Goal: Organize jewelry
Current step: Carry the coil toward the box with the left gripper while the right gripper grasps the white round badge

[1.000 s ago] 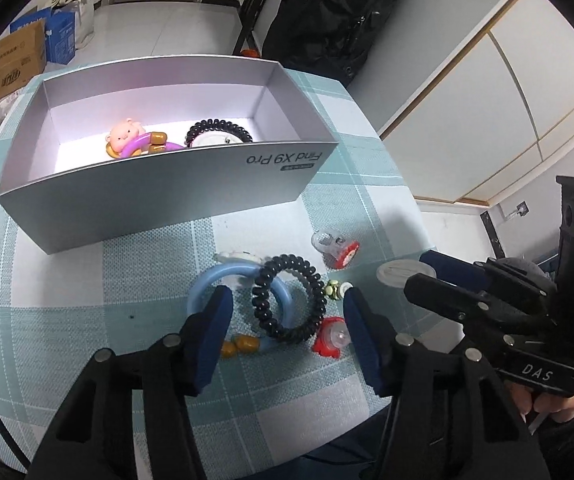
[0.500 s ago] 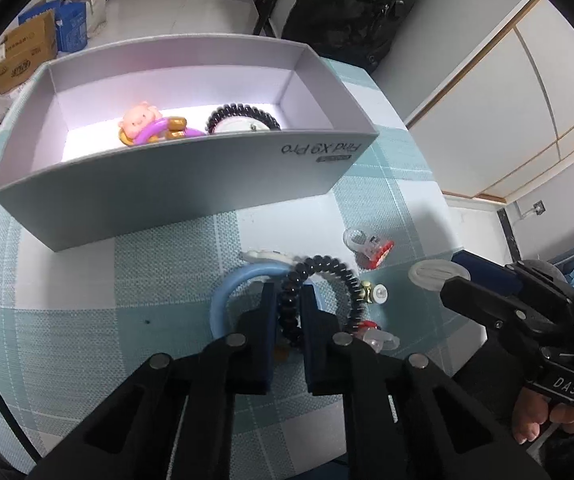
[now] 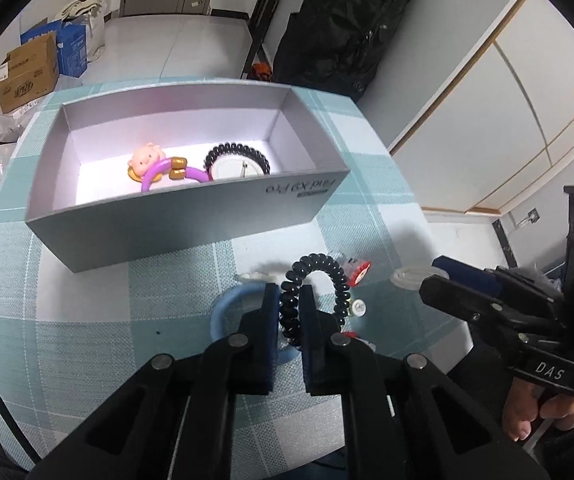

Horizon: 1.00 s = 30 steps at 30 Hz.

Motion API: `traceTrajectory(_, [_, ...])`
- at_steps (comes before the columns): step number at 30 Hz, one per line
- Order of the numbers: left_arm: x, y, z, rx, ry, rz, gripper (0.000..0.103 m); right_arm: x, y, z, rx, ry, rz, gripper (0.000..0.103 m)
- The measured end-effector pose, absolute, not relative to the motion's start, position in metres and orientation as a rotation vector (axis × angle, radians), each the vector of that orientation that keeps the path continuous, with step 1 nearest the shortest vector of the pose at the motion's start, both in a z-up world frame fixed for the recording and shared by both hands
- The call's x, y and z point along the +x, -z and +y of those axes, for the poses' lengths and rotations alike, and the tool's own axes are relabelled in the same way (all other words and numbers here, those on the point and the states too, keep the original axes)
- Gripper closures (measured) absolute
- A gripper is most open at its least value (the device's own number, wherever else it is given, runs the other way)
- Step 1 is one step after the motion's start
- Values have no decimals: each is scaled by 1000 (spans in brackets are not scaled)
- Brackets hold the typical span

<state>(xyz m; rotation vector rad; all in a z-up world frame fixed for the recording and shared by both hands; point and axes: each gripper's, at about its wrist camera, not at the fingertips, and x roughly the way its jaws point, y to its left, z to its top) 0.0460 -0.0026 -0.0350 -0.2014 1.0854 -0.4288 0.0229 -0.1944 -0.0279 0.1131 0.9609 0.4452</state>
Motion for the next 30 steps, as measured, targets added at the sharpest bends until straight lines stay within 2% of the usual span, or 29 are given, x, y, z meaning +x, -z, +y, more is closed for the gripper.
traceTrajectory(21, [57, 4, 33, -382, 389, 935, 98, 37, -3, -187, 236, -525, 861, 64])
traceTrajectory(30, [78, -5, 55, -430, 343, 887, 98, 70, -21, -176, 318, -575, 831, 64])
